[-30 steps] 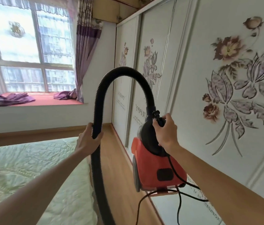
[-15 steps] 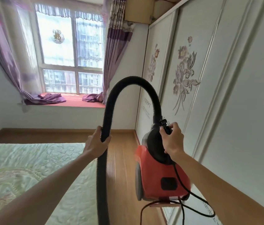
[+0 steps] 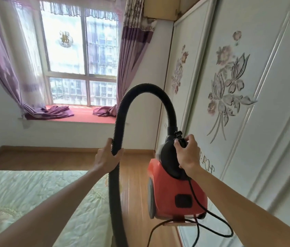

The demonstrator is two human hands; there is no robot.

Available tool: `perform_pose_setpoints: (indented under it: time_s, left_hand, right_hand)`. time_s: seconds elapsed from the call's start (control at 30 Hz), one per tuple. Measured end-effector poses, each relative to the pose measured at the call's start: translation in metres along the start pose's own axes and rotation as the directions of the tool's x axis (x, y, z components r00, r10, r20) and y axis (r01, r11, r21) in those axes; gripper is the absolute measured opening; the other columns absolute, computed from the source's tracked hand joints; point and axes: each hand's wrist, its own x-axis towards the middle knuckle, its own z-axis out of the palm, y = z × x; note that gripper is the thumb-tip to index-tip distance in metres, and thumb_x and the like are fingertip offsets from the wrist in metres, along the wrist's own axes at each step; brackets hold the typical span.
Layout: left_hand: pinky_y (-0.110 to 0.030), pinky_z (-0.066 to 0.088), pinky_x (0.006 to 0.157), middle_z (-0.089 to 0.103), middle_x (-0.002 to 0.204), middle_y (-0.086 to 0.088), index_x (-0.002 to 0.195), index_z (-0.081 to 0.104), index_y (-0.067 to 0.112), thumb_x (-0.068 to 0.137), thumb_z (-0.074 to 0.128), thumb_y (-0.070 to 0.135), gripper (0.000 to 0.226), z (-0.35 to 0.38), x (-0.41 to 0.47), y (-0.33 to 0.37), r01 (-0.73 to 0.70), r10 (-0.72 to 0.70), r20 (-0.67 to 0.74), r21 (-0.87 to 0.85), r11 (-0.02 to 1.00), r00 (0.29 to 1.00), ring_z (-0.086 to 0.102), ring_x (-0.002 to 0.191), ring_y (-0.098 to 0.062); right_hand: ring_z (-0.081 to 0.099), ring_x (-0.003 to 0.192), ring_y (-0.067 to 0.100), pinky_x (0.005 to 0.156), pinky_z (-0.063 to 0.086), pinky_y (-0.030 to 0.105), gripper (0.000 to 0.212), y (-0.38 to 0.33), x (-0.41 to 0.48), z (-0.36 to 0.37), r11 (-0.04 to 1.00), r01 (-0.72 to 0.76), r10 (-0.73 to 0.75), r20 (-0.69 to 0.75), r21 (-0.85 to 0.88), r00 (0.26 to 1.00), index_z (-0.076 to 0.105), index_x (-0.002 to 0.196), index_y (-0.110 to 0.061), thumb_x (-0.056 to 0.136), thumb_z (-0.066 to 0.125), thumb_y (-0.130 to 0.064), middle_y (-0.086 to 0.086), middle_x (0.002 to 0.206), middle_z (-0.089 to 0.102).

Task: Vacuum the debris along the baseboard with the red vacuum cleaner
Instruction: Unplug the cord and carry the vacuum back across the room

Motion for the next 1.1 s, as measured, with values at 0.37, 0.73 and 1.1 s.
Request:
perform_pose_setpoints:
  time_s: [0.37,0.73,1.1]
  left_hand:
    - [-0.026,0.041,0.052,0.060,0.073,0.002,0.112,0.045,0.018,0.094,0.063,0.033,0.030,0.070,0.148,-0.019,0.020,-0.018,-0.035,0.048,0.999,0.999,0.059,0.058,-0.014]
    - [-0.024,0.045,0.048,0.066,0.085,-0.006,0.116,0.043,0.020,0.095,0.061,0.036,0.032,0.170,0.326,-0.034,0.086,-0.083,-0.051,0.064,0.994,0.995,0.065,0.061,-0.019]
    - [-0.044,0.060,0.064,0.067,0.083,-0.007,0.118,0.043,0.023,0.094,0.062,0.037,0.034,0.233,0.479,-0.068,0.096,-0.096,-0.003,0.035,0.995,0.995,0.068,0.065,-0.024]
  right_hand:
    - [0.063,0.073,0.029,0.052,0.058,0.049,0.024,0.050,0.160,0.091,0.998,0.002,-0.006,0.061,0.069,0.998,0.048,0.096,-0.013,0.095,0.063,-0.031,-0.001,0.080,0.055]
    - [0.060,0.060,0.030,0.030,0.043,0.026,0.023,0.099,0.341,0.187,0.998,-0.042,0.033,0.151,0.055,0.988,0.047,0.099,-0.012,0.097,0.062,-0.030,0.003,0.082,0.057]
    - [0.061,0.073,0.019,0.064,0.058,0.055,0.023,0.136,0.479,0.287,0.993,-0.036,0.027,0.082,0.112,0.996,0.049,0.095,-0.013,0.095,0.063,-0.030,-0.009,0.080,0.056]
